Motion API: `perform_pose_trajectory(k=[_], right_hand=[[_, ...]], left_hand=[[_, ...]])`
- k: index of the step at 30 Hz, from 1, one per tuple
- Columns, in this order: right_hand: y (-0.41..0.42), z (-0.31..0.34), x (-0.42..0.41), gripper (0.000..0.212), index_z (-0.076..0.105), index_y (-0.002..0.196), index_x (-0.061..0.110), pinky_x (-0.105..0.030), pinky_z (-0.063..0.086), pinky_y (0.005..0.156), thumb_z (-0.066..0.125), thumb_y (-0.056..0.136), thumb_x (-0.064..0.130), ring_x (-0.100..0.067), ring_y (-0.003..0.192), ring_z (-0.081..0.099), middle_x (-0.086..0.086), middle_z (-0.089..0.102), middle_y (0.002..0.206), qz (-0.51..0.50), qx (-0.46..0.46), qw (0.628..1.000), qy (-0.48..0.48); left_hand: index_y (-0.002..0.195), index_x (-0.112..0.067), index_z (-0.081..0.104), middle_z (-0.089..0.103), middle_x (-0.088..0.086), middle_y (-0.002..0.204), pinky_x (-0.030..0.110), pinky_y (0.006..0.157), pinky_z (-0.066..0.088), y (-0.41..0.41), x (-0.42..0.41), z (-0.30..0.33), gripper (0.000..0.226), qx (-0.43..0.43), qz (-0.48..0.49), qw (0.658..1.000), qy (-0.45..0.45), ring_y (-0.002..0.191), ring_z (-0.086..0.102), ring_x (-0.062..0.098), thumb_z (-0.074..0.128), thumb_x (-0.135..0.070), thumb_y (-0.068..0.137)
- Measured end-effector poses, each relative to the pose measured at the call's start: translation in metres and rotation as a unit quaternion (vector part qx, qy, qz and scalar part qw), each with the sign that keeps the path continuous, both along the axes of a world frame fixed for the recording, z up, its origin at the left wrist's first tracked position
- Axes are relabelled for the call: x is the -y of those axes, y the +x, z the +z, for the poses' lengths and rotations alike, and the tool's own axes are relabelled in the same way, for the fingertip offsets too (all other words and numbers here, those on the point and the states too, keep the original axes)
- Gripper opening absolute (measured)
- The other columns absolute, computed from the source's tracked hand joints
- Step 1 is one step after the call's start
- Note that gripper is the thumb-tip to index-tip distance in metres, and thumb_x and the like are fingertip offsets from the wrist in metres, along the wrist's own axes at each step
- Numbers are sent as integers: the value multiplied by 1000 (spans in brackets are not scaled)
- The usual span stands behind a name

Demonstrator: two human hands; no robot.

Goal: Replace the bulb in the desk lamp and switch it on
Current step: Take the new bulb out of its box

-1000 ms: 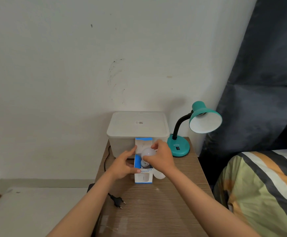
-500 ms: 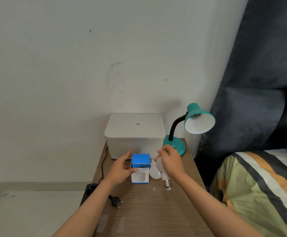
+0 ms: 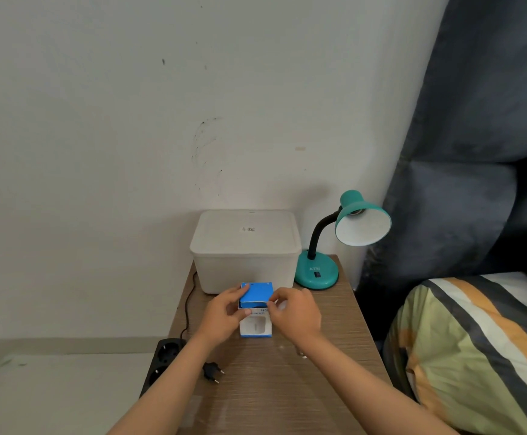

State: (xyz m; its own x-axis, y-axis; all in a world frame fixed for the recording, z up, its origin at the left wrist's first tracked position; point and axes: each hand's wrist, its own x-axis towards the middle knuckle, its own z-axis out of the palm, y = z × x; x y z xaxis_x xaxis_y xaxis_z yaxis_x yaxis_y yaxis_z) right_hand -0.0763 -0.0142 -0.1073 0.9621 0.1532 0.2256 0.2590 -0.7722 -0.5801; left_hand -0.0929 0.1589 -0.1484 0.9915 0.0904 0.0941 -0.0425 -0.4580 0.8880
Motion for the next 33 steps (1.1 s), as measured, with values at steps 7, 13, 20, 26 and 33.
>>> perform_pose_trajectory(k=[7, 13, 20, 26, 33], right_hand=[[0, -5, -5, 15, 68, 90, 23, -26, 45, 66, 57, 85, 31, -13, 88, 51, 5, 69, 86, -5, 19, 1000, 2], [-1, -5, -8, 14, 70, 87, 22, -26, 44, 66, 58, 84, 28, -11, 83, 48, 6, 70, 84, -15, 45, 999, 22], [-2, -6, -6, 19, 71, 88, 21, -28, 44, 64, 54, 84, 28, -16, 88, 51, 4, 69, 87, -23, 29, 999, -31], [-4, -7, -4, 22, 72, 92, 23, -29, 47, 68, 53, 85, 33, -17, 95, 52, 5, 70, 90, -4, -42, 999, -22], [-8, 14, 15, 13, 74, 90, 16, -22, 48, 71, 64, 85, 22, -10, 86, 64, 4, 71, 88, 7, -197, 940, 277]], left_hand=[[137, -22, 42, 36, 4, 147, 20, 100, 40, -4, 6, 3, 57, 8, 10, 1000, 2, 130, 38, 11, 63, -9, 85], [138, -20, 39, 37, 3, 146, -2, 82, 39, -6, 8, 6, 58, 8, 9, 1000, 7, 120, 41, 3, 62, -7, 86], [138, -16, 41, 34, 5, 148, 6, 95, 36, -8, 11, 9, 55, 8, 15, 1000, 25, 127, 36, 7, 60, -7, 87], [139, -17, 37, 31, 4, 150, 19, 103, 29, -10, 16, 10, 50, 12, 30, 993, 110, 137, 29, 17, 54, -15, 92], [141, -18, 35, 23, 8, 152, 30, 109, 25, -16, 23, 13, 53, 29, 58, 975, 215, 139, 21, 22, 53, -27, 92]])
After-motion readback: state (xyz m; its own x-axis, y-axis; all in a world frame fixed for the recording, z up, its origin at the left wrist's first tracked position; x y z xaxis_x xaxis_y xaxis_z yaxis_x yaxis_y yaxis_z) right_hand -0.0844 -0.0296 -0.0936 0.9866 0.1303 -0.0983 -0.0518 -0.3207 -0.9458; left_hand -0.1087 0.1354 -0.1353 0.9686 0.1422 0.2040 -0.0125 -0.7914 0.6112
